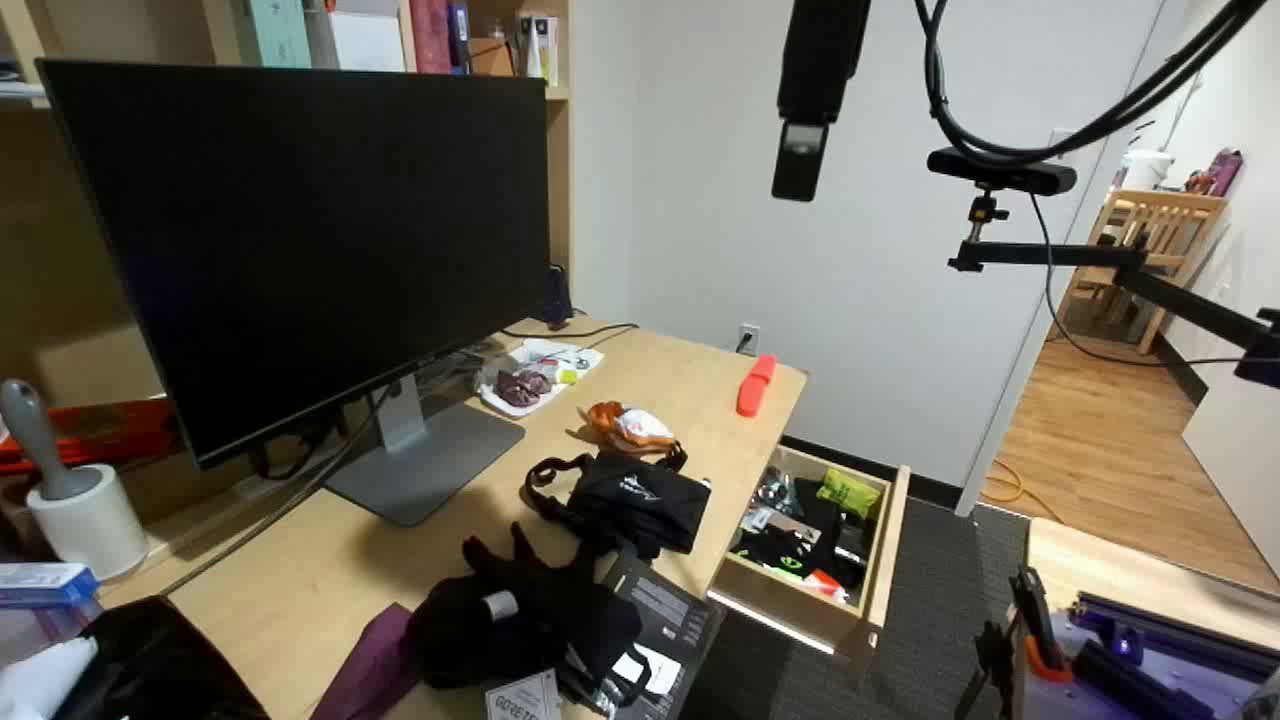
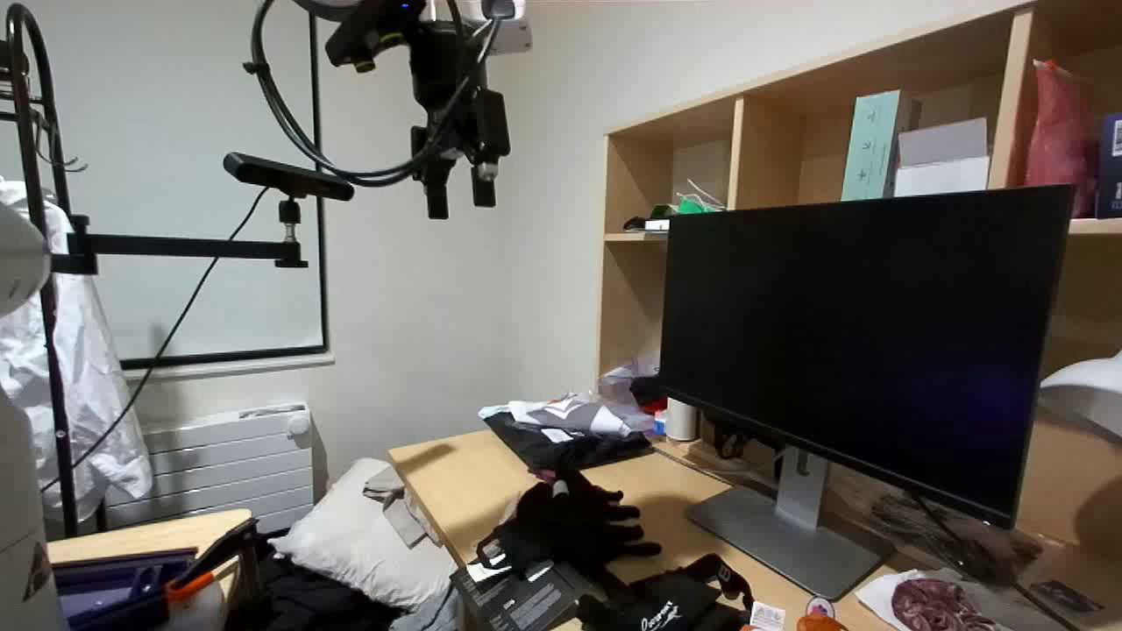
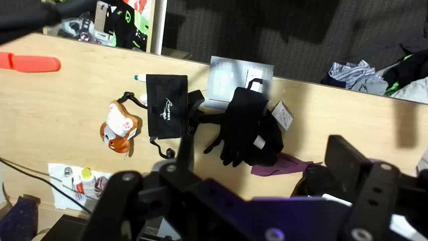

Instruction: Put the black purse in the top drawer

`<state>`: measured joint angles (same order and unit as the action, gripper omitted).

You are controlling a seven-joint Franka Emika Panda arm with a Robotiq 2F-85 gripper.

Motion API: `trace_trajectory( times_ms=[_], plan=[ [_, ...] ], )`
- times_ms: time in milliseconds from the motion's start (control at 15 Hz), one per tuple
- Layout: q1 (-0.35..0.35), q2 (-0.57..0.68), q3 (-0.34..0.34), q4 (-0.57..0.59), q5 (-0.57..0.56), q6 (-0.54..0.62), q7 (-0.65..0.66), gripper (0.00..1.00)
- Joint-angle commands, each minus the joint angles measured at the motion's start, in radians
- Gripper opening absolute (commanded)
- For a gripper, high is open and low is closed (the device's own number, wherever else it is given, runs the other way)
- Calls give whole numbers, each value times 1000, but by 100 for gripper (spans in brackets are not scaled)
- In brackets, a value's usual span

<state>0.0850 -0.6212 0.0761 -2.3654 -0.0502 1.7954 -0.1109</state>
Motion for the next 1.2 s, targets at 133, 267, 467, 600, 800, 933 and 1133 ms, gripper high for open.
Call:
trace_trajectory(
  times_ms=[133,267,467,600,800,933,1133],
  plan=[
    [8,1,-6,2,-4,-2,4,100],
    [8,1,-6,2,-4,-2,4,100],
    [2,61,-14,33,8,6,11,100],
    [-9,108,-20,43,0,15,20,100],
    [-27,202,-40,59,0,44,31,100],
    [-40,267,-56,69,-1,79,29,100],
    [-52,364,-89,62,8,188,-3,100]
  ],
)
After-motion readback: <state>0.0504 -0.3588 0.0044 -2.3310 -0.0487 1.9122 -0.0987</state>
